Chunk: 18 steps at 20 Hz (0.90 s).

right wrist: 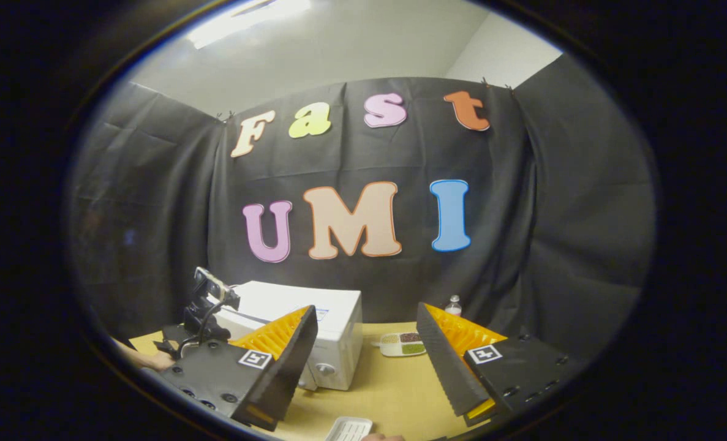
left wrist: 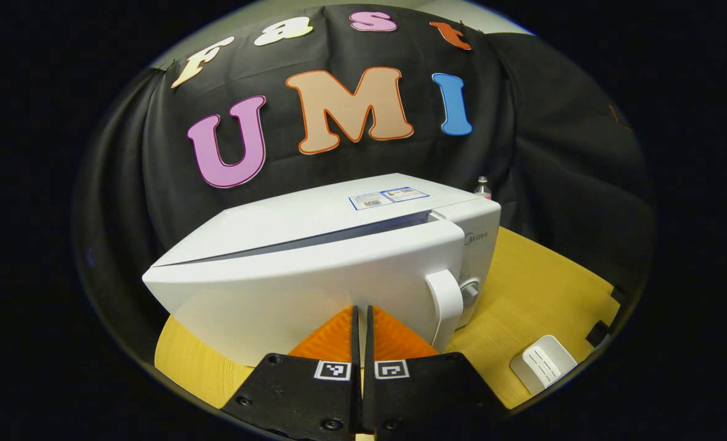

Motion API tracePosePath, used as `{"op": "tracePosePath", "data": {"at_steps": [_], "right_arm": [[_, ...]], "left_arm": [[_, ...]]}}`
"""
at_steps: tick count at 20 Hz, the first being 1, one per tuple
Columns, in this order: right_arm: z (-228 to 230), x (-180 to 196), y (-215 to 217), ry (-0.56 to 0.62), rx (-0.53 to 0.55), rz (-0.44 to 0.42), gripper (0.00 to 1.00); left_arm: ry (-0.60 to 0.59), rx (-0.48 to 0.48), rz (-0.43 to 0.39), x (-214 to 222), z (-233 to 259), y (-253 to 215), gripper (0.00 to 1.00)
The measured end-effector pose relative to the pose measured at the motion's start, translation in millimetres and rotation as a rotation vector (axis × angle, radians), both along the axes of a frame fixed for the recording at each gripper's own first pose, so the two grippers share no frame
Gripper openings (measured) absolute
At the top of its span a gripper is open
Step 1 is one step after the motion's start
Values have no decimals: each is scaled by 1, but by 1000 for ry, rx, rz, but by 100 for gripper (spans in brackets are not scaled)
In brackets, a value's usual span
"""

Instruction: Open the microwave oven with the left hand, put the food in, and close the microwave oven.

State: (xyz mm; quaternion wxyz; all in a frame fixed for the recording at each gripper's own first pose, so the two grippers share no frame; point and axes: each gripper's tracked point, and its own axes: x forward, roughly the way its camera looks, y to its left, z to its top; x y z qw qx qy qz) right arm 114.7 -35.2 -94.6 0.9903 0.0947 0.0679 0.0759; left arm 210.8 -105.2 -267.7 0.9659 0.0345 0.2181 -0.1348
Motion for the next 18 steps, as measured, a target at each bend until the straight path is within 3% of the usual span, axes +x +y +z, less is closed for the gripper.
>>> {"op": "tracePosePath", "data": {"at_steps": [12, 18], "right_arm": [[-5, 5, 0, 10, -3, 7, 92], [-11, 4, 1, 10, -6, 22, 92]], "left_arm": [[35, -102, 51, 7, -3, -7, 0], [44, -108, 50, 8, -3, -9, 0]]}}
